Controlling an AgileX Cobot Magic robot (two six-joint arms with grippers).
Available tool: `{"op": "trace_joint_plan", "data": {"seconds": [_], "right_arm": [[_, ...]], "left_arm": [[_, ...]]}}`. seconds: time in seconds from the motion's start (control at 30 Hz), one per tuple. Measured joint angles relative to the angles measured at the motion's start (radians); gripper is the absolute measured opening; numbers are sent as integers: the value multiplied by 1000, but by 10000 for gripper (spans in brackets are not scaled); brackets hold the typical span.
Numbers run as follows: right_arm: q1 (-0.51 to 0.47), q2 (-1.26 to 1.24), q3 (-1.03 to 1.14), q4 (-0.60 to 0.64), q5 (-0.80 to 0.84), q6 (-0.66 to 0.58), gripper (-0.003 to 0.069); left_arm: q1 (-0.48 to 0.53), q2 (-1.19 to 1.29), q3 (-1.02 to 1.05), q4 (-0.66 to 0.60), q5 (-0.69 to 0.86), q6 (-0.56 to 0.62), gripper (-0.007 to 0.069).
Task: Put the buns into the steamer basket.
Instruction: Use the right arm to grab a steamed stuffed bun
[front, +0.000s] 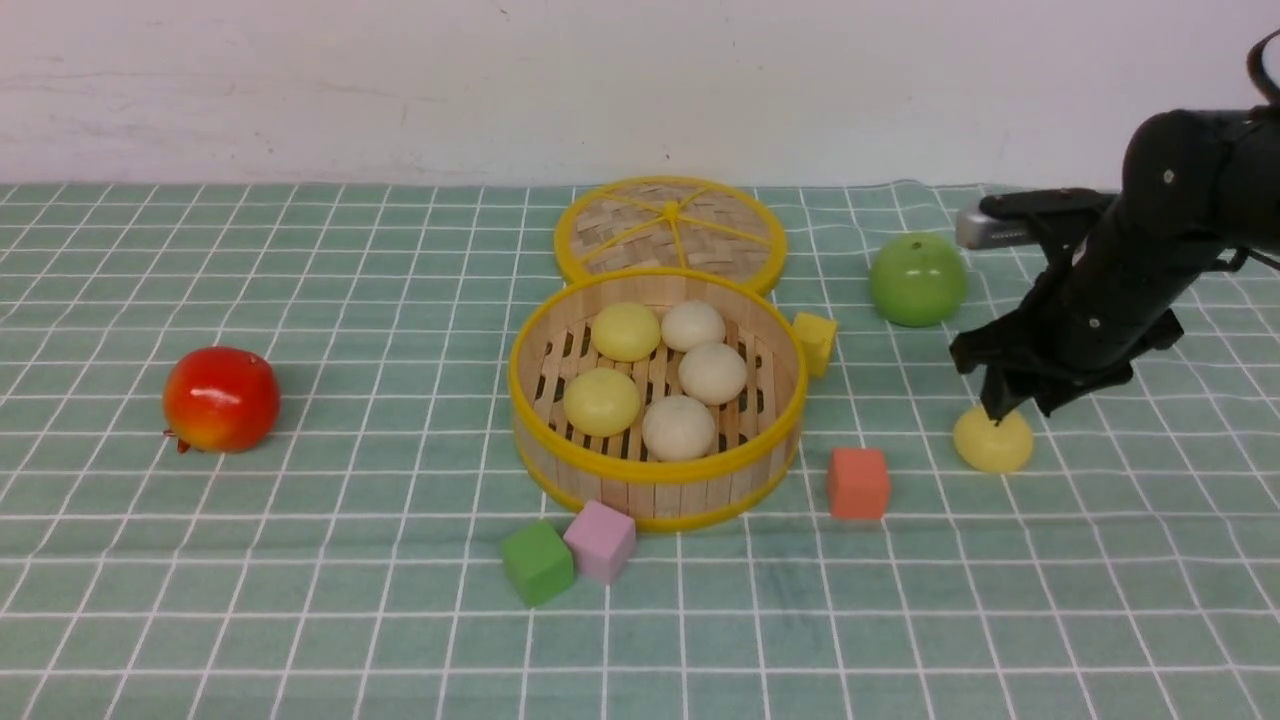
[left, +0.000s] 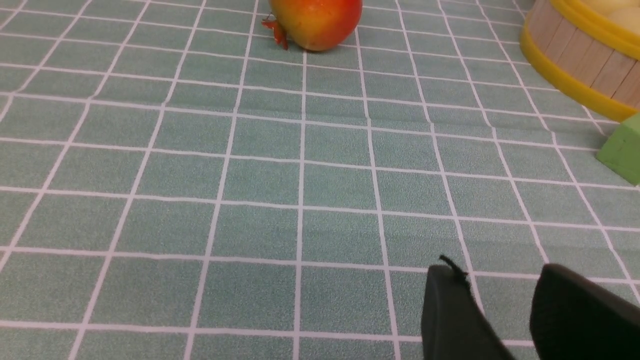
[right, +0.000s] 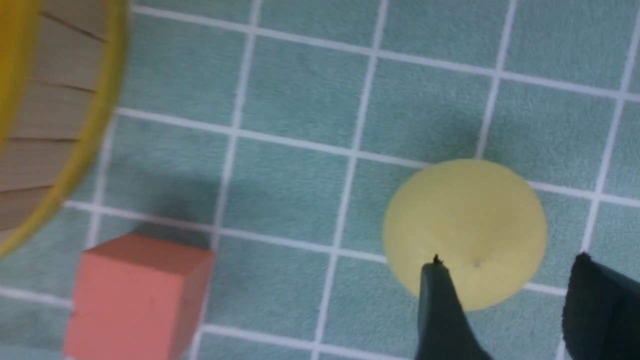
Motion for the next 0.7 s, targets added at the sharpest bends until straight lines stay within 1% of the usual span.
{"op": "trace_joint_plan", "data": {"seconds": [0.13, 0.23, 0.27, 0.3, 0.33, 0.4, 0.5, 0.53, 0.57, 0.7], "right_arm": [[0, 29, 0, -3, -33, 3, 335], [0, 44, 0, -2, -58, 3, 315], [0, 50, 0, 2, -69, 3, 290], [0, 51, 0, 1, -72, 3, 281], [0, 52, 0, 4, -78, 3, 237], [0, 52, 0, 5, -78, 3, 171], [0, 52, 0, 6, -77, 3, 33], [0, 52, 0, 6, -77, 3, 27], [0, 52, 0, 6, -74, 3, -3], [0, 47, 0, 9, -70, 3, -11]], "left_arm": [[0, 0, 0, 0, 0, 0, 238], [0, 0, 0, 0, 0, 0, 238], [0, 0, 0, 0, 0, 0, 238], [0, 0, 0, 0, 0, 0, 238], [0, 0, 0, 0, 0, 0, 238], [0, 0, 0, 0, 0, 0, 238], [0, 0, 0, 0, 0, 0, 238], [0, 0, 0, 0, 0, 0, 238], [0, 0, 0, 0, 0, 0, 238], [0, 0, 0, 0, 0, 0, 238]]}}
